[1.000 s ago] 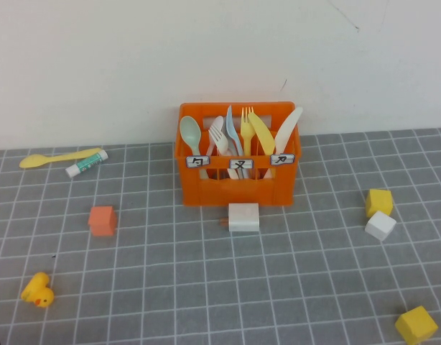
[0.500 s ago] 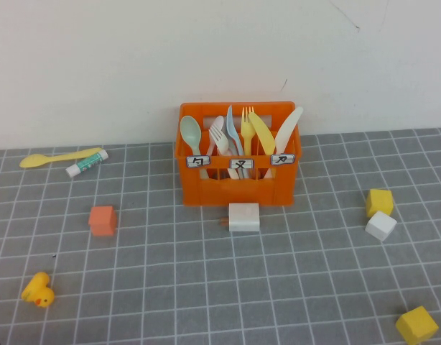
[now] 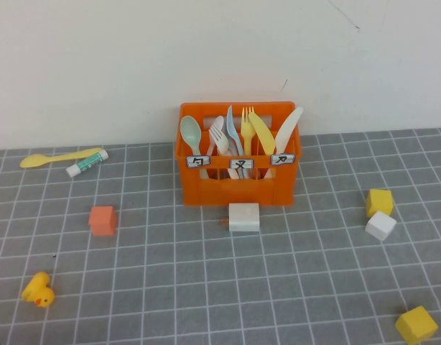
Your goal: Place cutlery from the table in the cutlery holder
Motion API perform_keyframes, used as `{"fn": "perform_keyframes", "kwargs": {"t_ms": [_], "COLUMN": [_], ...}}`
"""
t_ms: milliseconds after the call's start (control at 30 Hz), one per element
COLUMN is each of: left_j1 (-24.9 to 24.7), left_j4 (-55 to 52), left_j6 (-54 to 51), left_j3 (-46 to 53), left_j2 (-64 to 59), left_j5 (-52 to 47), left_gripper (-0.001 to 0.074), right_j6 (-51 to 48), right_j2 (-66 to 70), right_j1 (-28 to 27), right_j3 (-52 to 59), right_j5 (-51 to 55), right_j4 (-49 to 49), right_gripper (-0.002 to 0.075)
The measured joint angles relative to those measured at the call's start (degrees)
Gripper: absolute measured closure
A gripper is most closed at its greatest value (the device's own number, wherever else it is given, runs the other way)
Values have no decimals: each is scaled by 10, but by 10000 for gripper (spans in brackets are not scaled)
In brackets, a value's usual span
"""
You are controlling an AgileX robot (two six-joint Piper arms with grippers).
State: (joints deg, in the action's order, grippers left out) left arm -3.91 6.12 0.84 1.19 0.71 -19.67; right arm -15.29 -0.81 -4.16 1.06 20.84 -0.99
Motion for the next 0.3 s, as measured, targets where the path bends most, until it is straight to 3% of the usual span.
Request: {"fn": "perform_keyframes", "kwargs": {"t_ms": [300], "left_j1": [0], "left_j4": [0], "left_j6": [0], "left_j3": [0], "left_j2": [0], "left_j5": [0], "left_gripper": [736], "right_j6": [64], "right_j2": [0], "right_j1": [0], "right_j3": [0], "right_j5": [0], "right_j4": [-2], "right_gripper": [727]}}
